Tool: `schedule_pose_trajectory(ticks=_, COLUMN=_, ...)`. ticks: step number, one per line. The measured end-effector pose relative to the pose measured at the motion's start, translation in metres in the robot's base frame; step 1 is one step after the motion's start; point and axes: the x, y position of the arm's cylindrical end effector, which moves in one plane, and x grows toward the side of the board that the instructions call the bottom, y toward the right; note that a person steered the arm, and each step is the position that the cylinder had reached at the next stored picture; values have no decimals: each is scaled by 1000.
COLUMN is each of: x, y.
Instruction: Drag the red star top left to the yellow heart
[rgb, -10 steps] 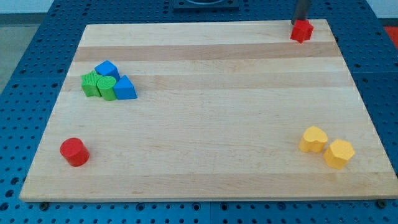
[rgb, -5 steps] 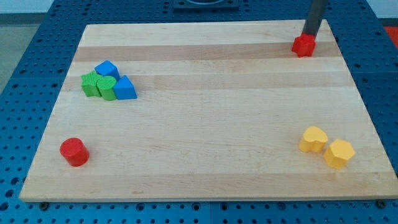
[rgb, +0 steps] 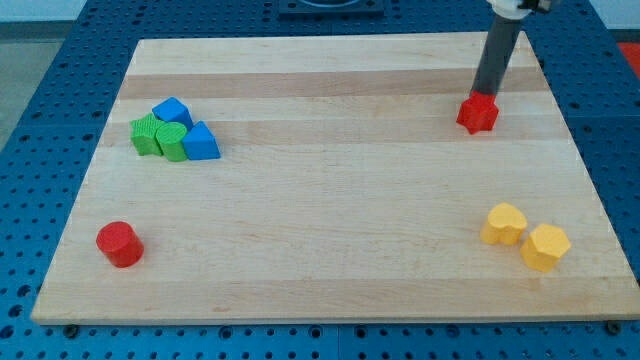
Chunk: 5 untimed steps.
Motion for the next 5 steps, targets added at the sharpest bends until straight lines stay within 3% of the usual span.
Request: schedule_pose_trajectory(ticks=5, x=111, y=-60)
